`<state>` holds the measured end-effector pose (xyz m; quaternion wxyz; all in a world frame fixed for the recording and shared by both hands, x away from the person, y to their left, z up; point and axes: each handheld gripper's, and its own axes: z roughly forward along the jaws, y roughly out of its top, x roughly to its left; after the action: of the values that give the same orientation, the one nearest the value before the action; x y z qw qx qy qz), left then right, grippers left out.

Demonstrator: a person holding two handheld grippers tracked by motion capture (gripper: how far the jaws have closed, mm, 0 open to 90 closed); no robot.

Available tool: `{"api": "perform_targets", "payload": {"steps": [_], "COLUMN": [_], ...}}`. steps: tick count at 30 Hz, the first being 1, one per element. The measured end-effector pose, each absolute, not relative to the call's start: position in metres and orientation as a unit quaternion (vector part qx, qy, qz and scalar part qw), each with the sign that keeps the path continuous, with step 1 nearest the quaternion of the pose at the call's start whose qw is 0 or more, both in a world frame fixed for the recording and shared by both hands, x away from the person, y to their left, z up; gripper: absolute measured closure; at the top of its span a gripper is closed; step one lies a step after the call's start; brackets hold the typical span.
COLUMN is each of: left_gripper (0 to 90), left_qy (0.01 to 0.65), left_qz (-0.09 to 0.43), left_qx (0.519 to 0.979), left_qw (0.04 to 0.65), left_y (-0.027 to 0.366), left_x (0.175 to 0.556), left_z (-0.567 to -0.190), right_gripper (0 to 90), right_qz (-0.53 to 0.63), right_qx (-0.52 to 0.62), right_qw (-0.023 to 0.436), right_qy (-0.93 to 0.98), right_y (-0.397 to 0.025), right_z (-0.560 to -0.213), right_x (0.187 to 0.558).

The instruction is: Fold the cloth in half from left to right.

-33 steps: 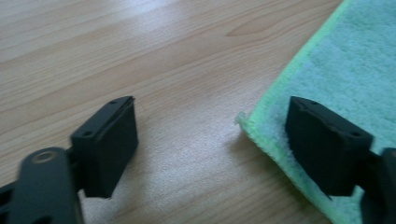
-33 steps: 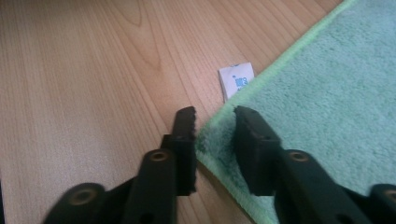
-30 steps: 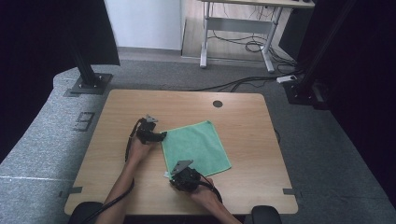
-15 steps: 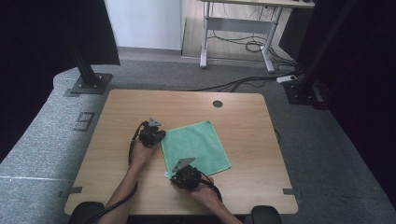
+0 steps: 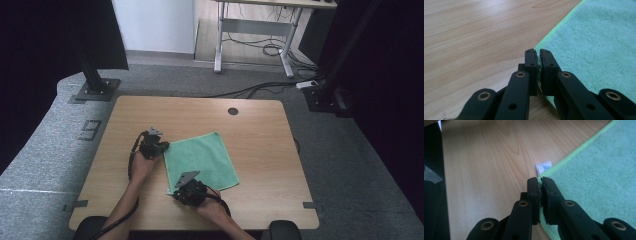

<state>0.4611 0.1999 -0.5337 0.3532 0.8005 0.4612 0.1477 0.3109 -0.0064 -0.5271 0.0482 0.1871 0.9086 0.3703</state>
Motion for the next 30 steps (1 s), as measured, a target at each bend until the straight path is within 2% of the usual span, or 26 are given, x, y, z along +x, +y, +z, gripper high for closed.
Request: {"api": "perform_targets", "payload": {"steps": [15, 30], "left_gripper": [84.1, 84.0], "left_qy": [0.447, 0.422], "left_qz": [0.143, 0.142], "left_qx": [0.795, 0.810], "left_qw": [0.384, 0.381], "left_y": [0.177, 0.132], "left_x": [0.476, 0.492], "left_z": [-0.504, -0.504], "right_gripper": [84.0, 84.6], "right_qz": [0.404, 0.406], "right_qx": [0.219, 0.267], "right_qw": [0.077, 0.103], "right_qy": [0.885, 0.868], "right_y": [-0.044, -0.097], "right_z": [-0.501, -0.499], "right_x": [0.314, 0.321]}}
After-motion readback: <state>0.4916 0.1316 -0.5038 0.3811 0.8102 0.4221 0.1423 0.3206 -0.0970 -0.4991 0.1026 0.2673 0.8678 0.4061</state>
